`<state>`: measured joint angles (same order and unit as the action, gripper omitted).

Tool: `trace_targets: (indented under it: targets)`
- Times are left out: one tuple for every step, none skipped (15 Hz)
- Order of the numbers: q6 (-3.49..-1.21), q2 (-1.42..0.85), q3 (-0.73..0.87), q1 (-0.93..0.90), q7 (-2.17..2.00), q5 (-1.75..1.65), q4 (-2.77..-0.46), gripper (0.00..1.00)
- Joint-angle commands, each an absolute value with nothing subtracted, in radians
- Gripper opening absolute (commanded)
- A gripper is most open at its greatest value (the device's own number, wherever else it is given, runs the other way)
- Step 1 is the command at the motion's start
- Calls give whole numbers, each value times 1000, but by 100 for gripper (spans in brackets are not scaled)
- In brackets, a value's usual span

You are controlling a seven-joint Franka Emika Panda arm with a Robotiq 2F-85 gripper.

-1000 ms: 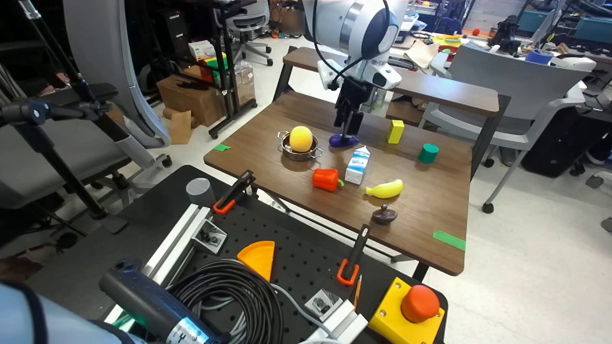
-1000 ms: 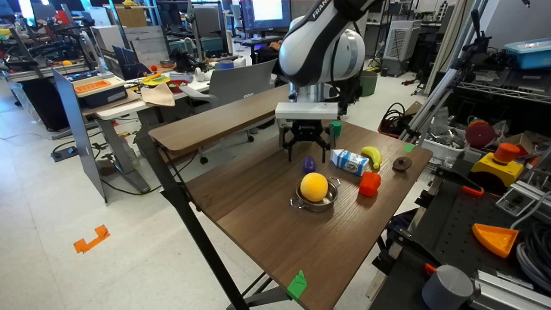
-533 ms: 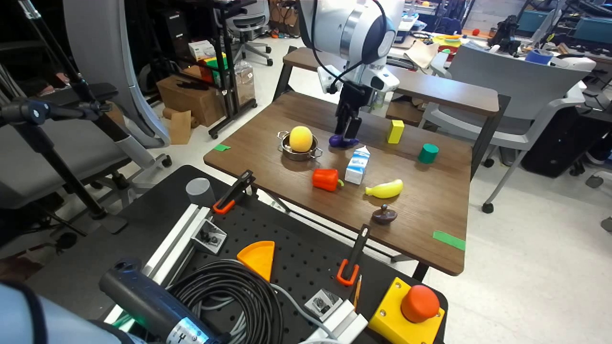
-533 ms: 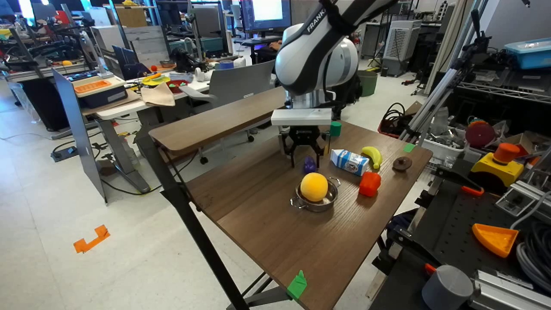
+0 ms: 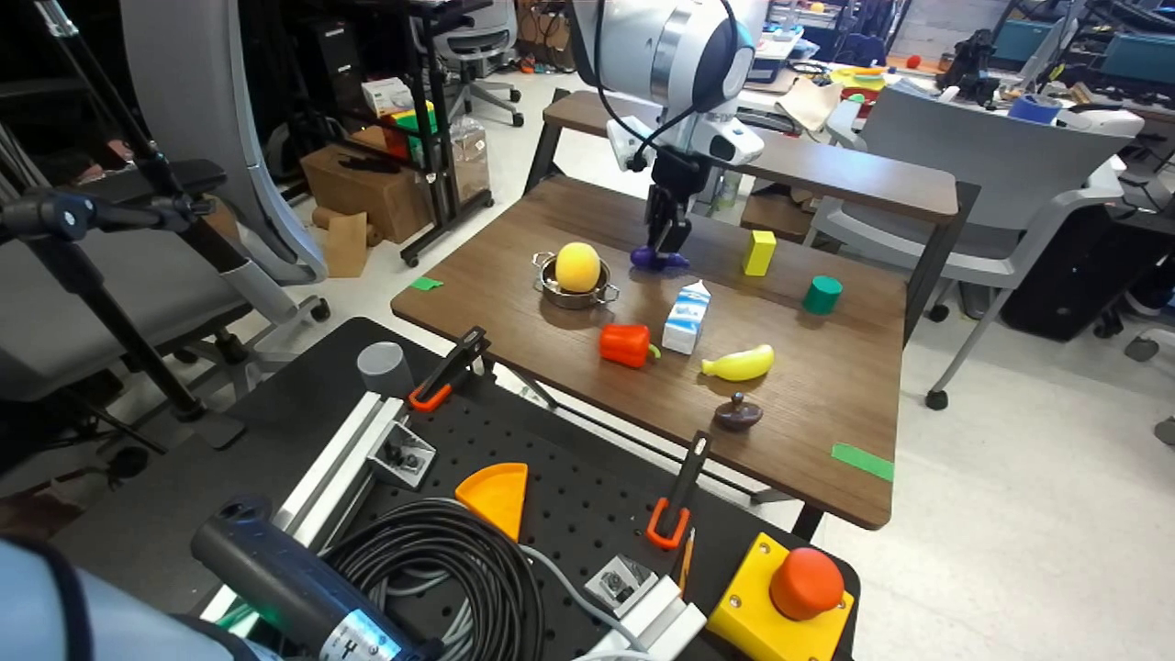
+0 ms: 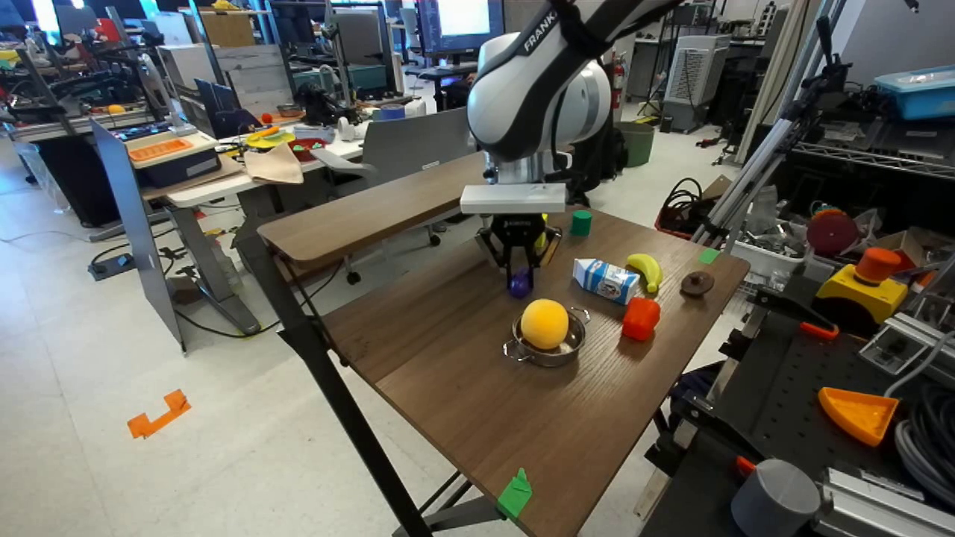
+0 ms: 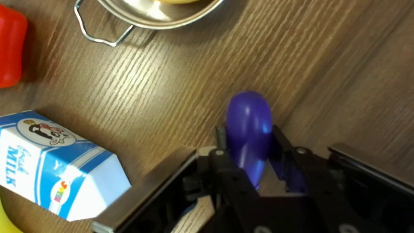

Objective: Move the eggplant to the left, move the milk carton backwards

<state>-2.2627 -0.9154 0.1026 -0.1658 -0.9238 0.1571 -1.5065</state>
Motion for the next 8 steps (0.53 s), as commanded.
trace_targets:
  targets:
    - [-2270, -904, 105, -198, -932, 105, -1494, 8]
    - [-2270, -904, 105, -209, -932, 93, -1488, 8]
    - [-2269, -905, 104, -219, -931, 82, -1482, 8]
    - [-2266, -909, 105, -232, -931, 67, -1472, 8]
    - [-2261, -914, 104, -244, -931, 52, -1459, 8]
    - [-2255, -918, 101, -253, -929, 43, -1447, 8]
    - [-2246, -924, 98, -262, -926, 34, -1431, 8]
    - [-2240, -928, 93, -269, -923, 26, -1419, 8]
